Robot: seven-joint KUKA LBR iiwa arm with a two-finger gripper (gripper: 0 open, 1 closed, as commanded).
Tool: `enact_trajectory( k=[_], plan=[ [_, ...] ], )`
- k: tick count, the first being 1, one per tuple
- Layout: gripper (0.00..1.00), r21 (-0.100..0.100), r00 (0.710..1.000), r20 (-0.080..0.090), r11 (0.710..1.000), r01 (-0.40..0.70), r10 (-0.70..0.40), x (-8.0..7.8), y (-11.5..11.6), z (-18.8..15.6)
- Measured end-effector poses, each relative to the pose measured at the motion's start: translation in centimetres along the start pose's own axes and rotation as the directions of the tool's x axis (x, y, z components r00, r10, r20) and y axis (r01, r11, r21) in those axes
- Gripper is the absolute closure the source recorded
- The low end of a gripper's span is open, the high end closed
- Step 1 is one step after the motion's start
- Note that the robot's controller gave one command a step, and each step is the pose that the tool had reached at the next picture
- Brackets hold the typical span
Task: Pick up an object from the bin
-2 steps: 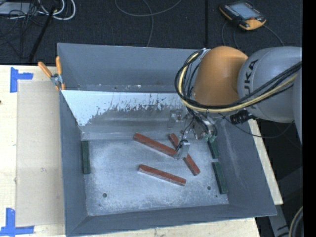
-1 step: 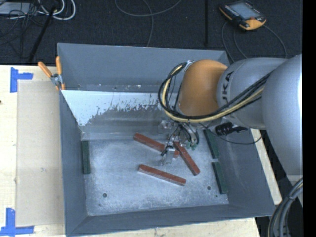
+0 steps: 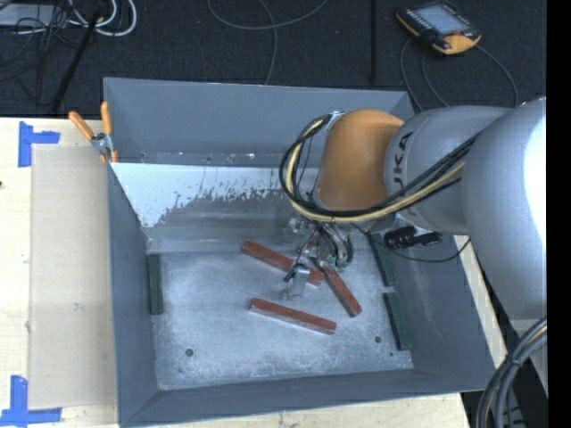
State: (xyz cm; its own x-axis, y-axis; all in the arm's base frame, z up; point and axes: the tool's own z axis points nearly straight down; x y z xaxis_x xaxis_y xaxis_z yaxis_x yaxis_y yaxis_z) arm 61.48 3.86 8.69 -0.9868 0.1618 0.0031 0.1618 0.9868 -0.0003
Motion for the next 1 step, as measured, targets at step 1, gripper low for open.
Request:
enact_trajectory(
  k=[1],
  plan=[
    [0.0, -0.002, 0.998, 0.006, 0.998, -0.065, 0.065, 0.03, 1.06, -1.35]
  ],
)
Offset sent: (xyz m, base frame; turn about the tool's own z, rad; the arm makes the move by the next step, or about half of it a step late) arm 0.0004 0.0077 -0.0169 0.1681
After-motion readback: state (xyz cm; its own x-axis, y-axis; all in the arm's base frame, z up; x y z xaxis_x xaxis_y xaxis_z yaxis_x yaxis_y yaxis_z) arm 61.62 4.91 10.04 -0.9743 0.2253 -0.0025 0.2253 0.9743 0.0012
